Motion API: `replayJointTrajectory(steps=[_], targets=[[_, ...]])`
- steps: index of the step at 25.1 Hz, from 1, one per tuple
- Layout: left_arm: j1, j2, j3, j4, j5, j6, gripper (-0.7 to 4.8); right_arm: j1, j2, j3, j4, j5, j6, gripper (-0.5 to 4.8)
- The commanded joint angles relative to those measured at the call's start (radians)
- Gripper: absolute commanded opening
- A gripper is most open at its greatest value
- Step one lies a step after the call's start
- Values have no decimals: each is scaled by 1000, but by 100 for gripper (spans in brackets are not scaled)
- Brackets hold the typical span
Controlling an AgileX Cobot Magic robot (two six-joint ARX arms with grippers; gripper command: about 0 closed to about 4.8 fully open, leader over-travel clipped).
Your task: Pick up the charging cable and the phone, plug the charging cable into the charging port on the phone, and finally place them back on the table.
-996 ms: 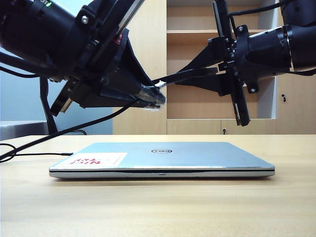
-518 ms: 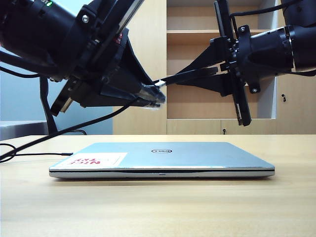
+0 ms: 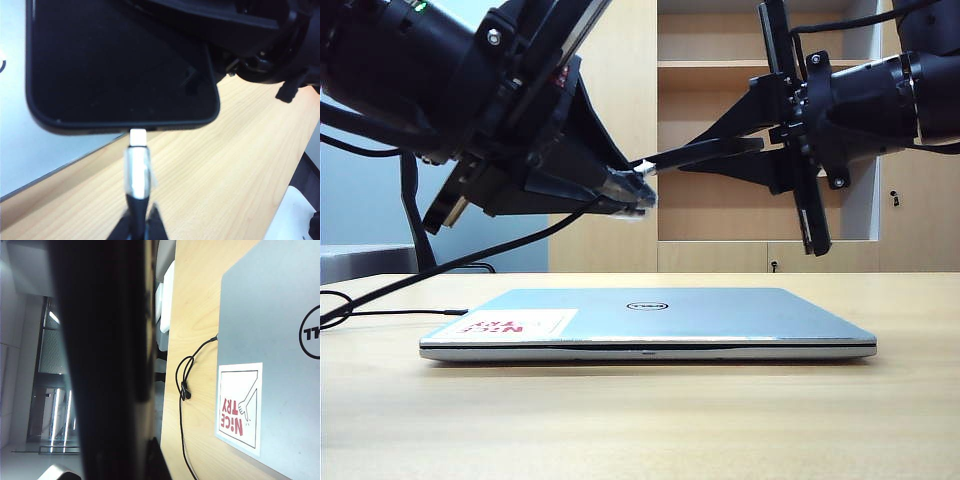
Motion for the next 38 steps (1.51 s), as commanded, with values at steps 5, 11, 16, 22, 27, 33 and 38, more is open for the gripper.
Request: replayJointTrajectory(steps=[5, 11, 16, 22, 27, 33, 38], targets=[[0, -3, 6, 20, 0, 1, -6, 2, -7, 8, 42, -7, -7, -6], [0, -3, 6, 20, -1, 1, -6, 3, -7, 8, 42, -8, -11, -6], [0, -3, 6, 23, 0, 0, -6, 8, -7, 8, 42, -9, -31, -6], [0, -3, 6, 38, -1, -19, -6, 8, -7, 8, 50, -10, -30, -6], [0, -3, 6, 40, -1, -26, -6, 8, -7, 8, 51, -10, -42, -6], [0, -3, 6, 63, 0, -50, -6, 17, -7, 8, 57, -13, -67, -6], [0, -3, 6, 85, -1, -68, -6, 19, -7, 8, 133, -13, -66, -6]])
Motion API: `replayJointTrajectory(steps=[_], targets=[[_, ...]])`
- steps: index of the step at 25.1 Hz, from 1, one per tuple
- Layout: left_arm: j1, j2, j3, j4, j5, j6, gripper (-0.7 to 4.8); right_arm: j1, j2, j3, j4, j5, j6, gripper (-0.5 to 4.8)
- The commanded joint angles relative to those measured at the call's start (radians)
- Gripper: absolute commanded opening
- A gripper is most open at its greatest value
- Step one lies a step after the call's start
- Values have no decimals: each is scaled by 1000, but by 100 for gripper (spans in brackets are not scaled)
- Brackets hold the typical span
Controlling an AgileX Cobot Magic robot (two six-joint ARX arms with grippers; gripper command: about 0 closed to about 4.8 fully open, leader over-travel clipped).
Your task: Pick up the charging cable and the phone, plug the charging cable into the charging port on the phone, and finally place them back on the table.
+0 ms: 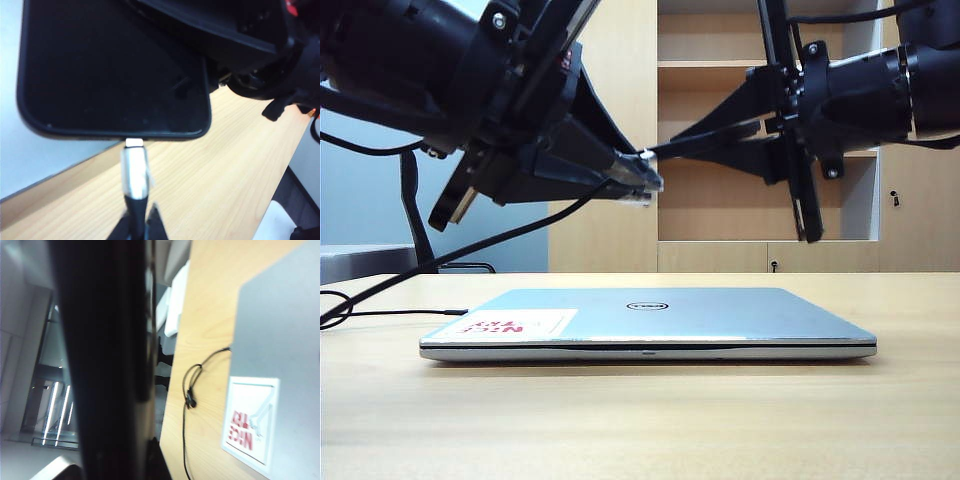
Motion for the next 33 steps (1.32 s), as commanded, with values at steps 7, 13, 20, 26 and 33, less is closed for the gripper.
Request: replayJointTrajectory(steps=[7, 13, 20, 26, 33], targets=[[16, -3, 6, 42, -2, 2, -6, 5, -6, 7, 34, -116, -51, -6], [28, -3, 6, 47, -2, 3, -6, 5, -6, 7, -14, -160, -91, -6], [27, -3, 6, 76, -2, 0, -6, 5, -6, 7, -16, -147, -107, -6], [27, -4, 8, 83, -1, 1, 289, -18, -7, 8, -14, -94, -129, -6], [28, -22, 17, 84, -1, 42, 286, -166, -8, 9, -19, -86, -142, -6]])
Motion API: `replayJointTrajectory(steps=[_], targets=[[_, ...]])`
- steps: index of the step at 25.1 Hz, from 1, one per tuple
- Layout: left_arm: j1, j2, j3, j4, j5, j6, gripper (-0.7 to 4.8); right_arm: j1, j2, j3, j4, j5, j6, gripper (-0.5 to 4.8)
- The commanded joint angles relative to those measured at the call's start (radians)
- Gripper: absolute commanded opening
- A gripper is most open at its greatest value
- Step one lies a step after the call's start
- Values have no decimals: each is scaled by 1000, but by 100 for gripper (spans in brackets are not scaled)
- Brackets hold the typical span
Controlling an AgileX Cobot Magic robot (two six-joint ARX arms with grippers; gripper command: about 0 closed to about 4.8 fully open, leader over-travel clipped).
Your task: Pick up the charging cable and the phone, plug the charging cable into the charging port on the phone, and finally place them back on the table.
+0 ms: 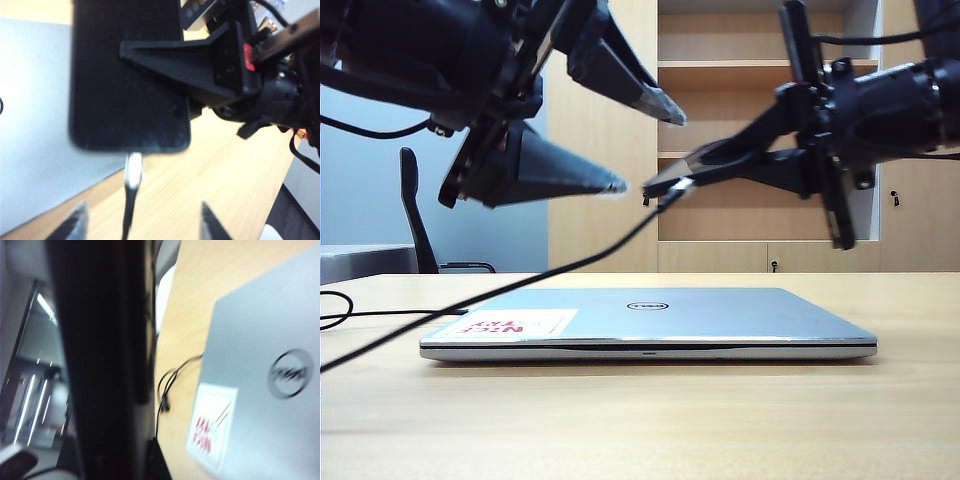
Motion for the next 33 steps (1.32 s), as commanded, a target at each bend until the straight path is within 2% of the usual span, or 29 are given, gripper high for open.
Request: replayJointTrajectory(steps=[1, 3, 5, 6, 11, 13, 15, 16, 19, 21, 28, 33], targets=[[4, -17, 13, 18, -1, 54, 269, -62, -8, 8, 43, -4, -21, -6], [14, -26, 22, 13, 0, 57, 190, -103, -11, 8, 20, -4, -39, -6], [26, -36, 35, 11, 0, 82, 27, -142, -18, 9, -24, -6, -48, -6], [33, -41, 42, 12, 0, 92, -12, -166, -24, 10, -59, -11, -70, -6], [101, -63, 116, -71, 0, 151, -5, -264, -61, 27, -277, -13, -196, -6], [152, -64, 183, -187, 0, 225, -5, -313, -72, 85, -506, -30, -322, -6], [181, -64, 219, -246, -1, 272, -5, -336, -73, 145, -686, -28, -439, -6], [212, -64, 247, -288, 0, 305, -5, -351, -72, 202, -831, -16, -540, -5], [260, -64, 274, -327, 0, 313, -5, -374, -66, 294, -1014, 30, -678, -6], [301, -65, 284, -346, 0, 314, -5, -403, -34, 418, -1196, 62, -780, -6], [309, -67, 284, -356, 0, 338, -5, -415, 111, 653, -1456, 57, -943, -6], [309, -67, 284, -356, 0, 338, -5, -407, 211, 762, -1556, 43, -984, -6]])
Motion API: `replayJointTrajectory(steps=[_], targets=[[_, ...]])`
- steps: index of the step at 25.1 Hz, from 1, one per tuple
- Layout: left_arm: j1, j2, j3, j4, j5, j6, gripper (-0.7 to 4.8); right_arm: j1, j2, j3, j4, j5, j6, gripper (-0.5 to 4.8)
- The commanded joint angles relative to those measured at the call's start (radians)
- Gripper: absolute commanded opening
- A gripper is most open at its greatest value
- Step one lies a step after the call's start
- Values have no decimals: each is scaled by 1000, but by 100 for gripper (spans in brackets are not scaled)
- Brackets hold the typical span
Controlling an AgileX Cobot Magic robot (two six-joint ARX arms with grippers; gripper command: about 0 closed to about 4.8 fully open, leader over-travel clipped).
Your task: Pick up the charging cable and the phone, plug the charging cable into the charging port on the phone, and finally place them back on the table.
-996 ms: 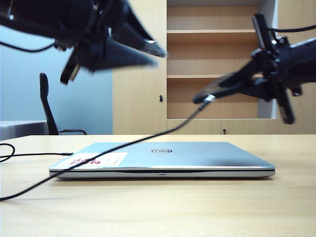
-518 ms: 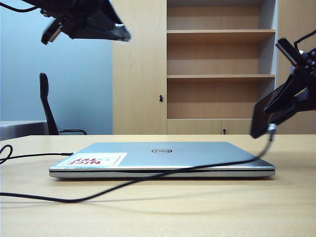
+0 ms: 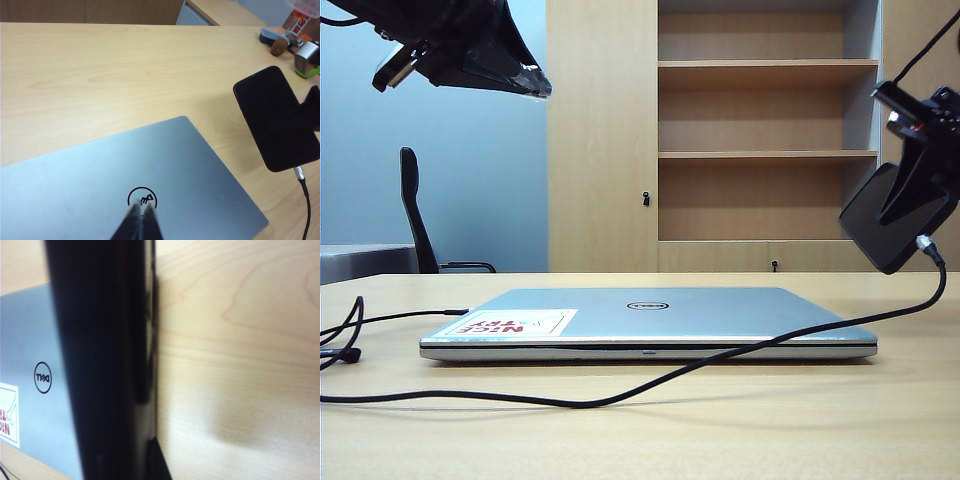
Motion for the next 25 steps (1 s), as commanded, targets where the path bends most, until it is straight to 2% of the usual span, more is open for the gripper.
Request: replayJointTrajectory(steps=[1, 10, 20, 22, 23, 25], targets=[[-1, -4, 6, 9, 3, 5, -5, 2, 52, 66, -65, -32, -35, -6], [-1, -4, 6, 9, 4, 5, -5, 3, 184, 107, -189, -31, -121, -6], [-1, -4, 5, 8, 4, 6, -6, 38, 259, 112, -189, 19, -129, 3], [-1, -3, 5, 8, 4, 5, -5, 37, 258, 118, -189, 50, -130, 74], [-1, -4, 5, 7, 4, 5, -5, 39, 257, 121, -190, 68, -131, 160], [-1, -4, 5, 8, 4, 5, -5, 39, 256, 133, -197, 97, -131, 226]])
